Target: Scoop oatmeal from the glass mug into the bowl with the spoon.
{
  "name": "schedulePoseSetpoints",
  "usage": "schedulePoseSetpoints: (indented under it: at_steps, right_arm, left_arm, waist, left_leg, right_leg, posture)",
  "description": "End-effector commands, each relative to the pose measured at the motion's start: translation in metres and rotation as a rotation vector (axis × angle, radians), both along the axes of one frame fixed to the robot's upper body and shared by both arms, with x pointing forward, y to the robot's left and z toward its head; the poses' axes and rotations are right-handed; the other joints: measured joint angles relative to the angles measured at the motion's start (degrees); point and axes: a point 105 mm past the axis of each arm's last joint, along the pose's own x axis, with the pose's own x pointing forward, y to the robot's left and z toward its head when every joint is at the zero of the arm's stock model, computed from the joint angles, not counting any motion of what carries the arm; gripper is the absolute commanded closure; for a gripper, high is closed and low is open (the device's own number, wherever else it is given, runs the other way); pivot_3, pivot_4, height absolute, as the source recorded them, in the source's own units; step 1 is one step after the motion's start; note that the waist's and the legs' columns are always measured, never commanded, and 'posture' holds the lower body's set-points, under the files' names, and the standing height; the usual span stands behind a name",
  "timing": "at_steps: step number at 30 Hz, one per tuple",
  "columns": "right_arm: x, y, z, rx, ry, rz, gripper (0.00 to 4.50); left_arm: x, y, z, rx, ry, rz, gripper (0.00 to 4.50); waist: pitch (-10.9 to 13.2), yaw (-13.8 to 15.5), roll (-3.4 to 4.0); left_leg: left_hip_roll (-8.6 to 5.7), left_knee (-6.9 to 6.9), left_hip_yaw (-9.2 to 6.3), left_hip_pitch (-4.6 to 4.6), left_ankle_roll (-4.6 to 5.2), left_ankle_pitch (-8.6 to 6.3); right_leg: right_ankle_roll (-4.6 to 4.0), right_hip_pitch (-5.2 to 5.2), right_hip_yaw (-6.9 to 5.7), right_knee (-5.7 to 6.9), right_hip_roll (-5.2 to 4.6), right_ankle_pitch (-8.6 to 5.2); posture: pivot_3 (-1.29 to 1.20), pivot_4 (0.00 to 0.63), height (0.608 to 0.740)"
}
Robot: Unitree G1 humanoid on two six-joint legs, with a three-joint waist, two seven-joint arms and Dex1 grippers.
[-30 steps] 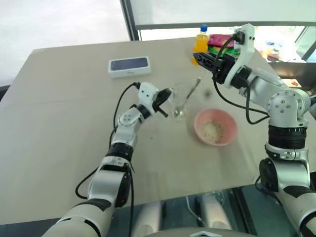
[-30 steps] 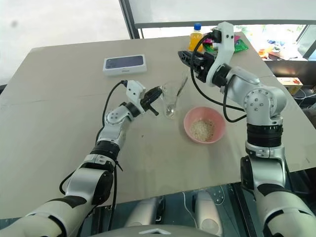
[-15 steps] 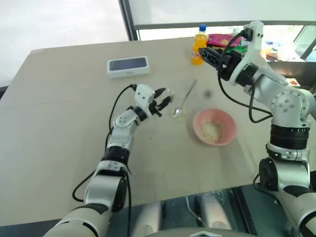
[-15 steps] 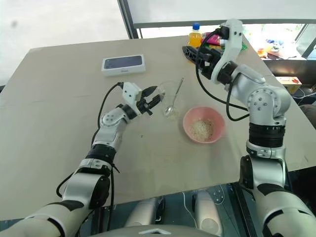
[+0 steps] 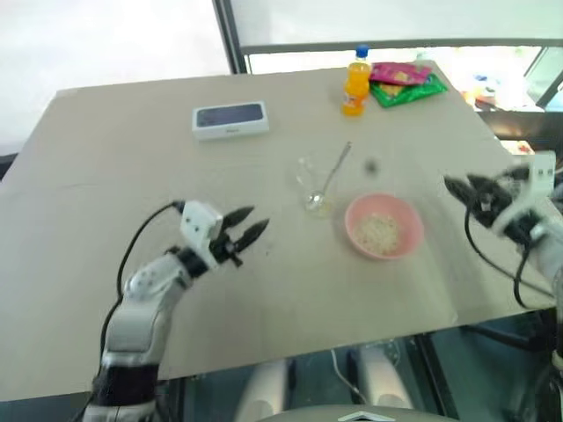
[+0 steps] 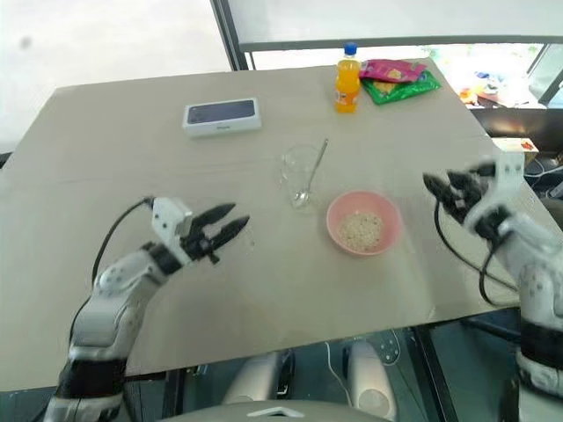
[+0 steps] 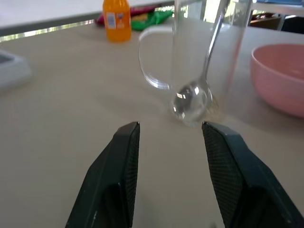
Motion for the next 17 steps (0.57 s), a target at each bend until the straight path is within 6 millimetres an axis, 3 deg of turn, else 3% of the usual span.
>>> schedulePoseSetpoints:
  at_steps: [1, 6, 7, 11, 17]
  right_arm:
    - [-0.025, -0.002, -0.017, -0.042, -0.019, 0.131, 1.63]
    - [-0.07, 0.009, -0.065, -0.063, 0.088, 0.313, 0.01]
    - [-0.078, 0.016, -0.069, -0.064, 0.087, 0.36, 0.0]
    - [-0.089, 0.033, -0.075, -0.08, 0.068, 0.463, 0.0]
    - [-0.092, 0.033, -0.074, -0.054, 0.078, 0.494, 0.0]
  left_arm:
    - [-0.019, 0.013, 0.007, -0.009, -0.022, 0.079, 2.36]
    - [-0.056, 0.029, -0.018, 0.056, 0.046, 0.19, 0.21]
    - [-0.061, 0.031, -0.022, 0.071, 0.056, 0.21, 0.04]
    - [-0.071, 0.029, -0.029, 0.07, 0.081, 0.244, 0.04]
    - [-0.073, 0.03, -0.038, 0.176, 0.063, 0.311, 0.04]
  waist:
    - [0.01, 0.05, 0.04]
    - [0.06, -0.06, 0.03]
    - [0.06, -0.07, 0.03]
    - [0.03, 0.05, -0.06]
    - [0.02, 0.48, -0.08]
  left_leg:
    - [0.02, -0.1, 0.03, 0.4, 0.08, -0.05]
    - [0.28, -0.27, 0.15, 1.48, 0.13, -0.11]
    - [0.31, -0.29, 0.17, 1.49, 0.13, -0.12]
    - [0.41, -0.35, 0.21, 1.51, 0.13, -0.12]
    - [0.41, -0.36, 0.21, 1.43, 0.11, -0.13]
  right_leg:
    - [0.01, 0.42, -0.03, -0.19, 0.01, -0.01]
    - [-0.01, 1.64, 0.0, -0.74, 0.08, -0.29]
    - [0.0, 1.64, 0.02, -0.75, 0.09, -0.3]
    - [0.01, 1.61, 0.05, -0.76, 0.17, -0.31]
    - [-0.08, 1.57, 0.03, -0.85, 0.16, -0.26]
  posture:
    - [0.0, 0.15, 0.74]
    - [0.0, 0.15, 0.74]
    - [0.0, 0.15, 0.74]
    - [0.0, 0.15, 0.74]
    - [0.0, 0.15, 0.74]
